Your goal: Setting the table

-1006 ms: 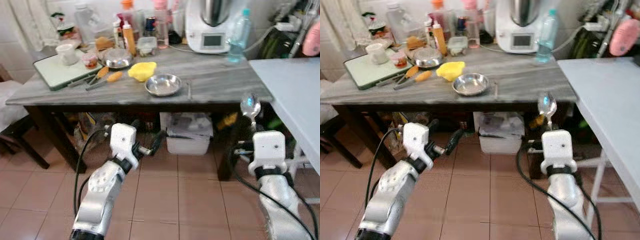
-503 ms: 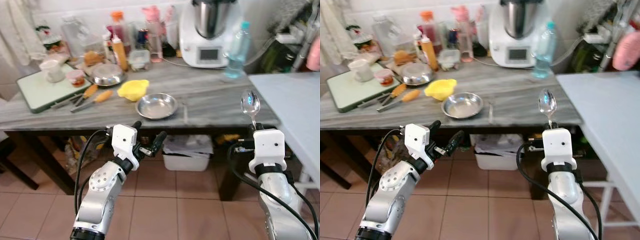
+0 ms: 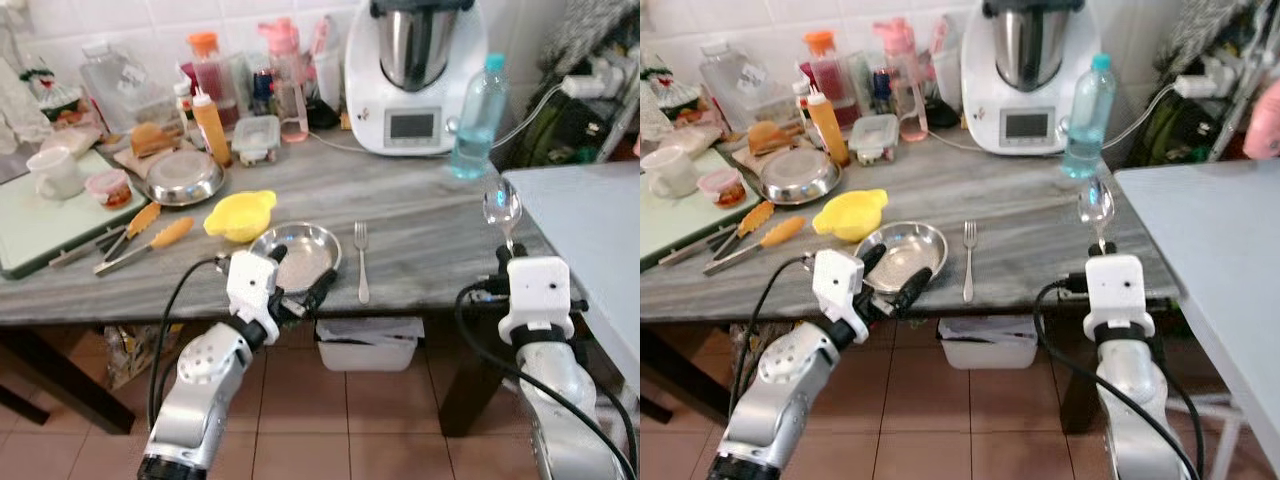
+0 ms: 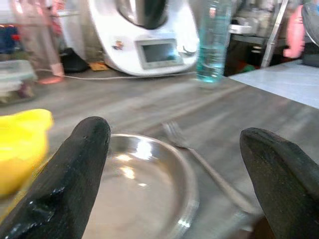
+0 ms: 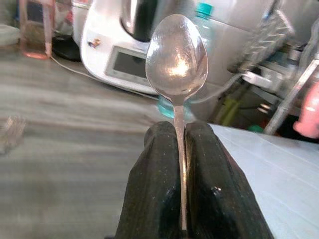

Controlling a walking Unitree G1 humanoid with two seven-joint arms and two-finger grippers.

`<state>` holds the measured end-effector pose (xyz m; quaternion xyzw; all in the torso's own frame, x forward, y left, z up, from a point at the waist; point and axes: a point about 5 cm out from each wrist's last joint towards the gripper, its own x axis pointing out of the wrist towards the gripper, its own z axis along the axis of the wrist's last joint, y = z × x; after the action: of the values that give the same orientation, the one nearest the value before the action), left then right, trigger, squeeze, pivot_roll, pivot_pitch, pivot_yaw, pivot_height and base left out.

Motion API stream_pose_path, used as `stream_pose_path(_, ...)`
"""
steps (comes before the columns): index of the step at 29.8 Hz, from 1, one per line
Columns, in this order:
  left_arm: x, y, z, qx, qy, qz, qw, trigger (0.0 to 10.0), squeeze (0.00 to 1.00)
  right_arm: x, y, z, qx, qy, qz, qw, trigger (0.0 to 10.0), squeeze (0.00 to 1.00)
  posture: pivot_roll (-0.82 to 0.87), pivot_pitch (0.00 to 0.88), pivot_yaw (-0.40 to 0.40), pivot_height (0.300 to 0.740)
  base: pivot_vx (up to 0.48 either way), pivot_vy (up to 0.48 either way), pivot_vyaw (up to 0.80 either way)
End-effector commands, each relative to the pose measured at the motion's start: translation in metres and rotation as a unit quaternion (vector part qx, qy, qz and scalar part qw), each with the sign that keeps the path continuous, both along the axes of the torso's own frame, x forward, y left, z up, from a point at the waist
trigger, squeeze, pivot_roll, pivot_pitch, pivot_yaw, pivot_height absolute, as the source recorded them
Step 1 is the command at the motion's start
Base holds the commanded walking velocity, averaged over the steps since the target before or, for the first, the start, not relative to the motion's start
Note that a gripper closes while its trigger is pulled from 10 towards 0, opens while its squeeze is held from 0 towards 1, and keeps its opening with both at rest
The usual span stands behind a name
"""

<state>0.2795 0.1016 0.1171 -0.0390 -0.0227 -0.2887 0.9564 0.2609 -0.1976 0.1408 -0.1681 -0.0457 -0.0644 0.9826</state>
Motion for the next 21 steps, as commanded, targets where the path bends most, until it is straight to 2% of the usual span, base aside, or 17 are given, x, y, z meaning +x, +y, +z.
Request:
stream_pose_path(1, -0.001, 0.009, 0.002, 0.014, -0.004, 0.008, 1.000, 10.0, 0.00, 0.001, 0.006, 0.002, 0.001, -0.006, 0.009, 1.000, 10.0, 0.00, -0.09, 0.000, 0.059, 0.740, 0.289, 0.000, 0.00)
stream_pose_path(10, -0.014, 0.020, 0.000, 0.049, -0.010, -0.023, 0.998, 10.0, 0.00, 0.000, 0.009, -0.001, 0.007, 0.000, 0.011, 1.000, 10.0, 0.00, -0.08, 0.004, 0.054, 0.740, 0.000, 0.000, 0.00)
stream_pose_path(13, -0.021, 0.023, 0.001, 0.069, -0.011, -0.052, 0.996, 10.0, 0.00, 0.000, 0.010, -0.003, 0.012, 0.004, 0.014, 1.000, 10.0, 0.00, -0.07, 0.012, 0.055, 0.740, 0.000, 0.000, 0.00)
stream_pose_path(19, -0.031, 0.027, 0.004, 0.080, 0.003, -0.096, 0.992, 10.0, 0.00, -0.001, 0.011, -0.005, 0.029, 0.015, 0.017, 0.999, 10.0, 0.00, -0.05, 0.041, 0.062, 0.740, 0.000, 0.000, 0.00)
stream_pose_path(21, -0.035, 0.026, 0.004, 0.101, 0.003, -0.129, 0.986, 10.0, 0.00, 0.000, 0.012, -0.005, 0.035, 0.018, 0.018, 0.999, 10.0, 0.00, -0.05, 0.049, 0.066, 0.740, 0.000, 0.000, 0.00)
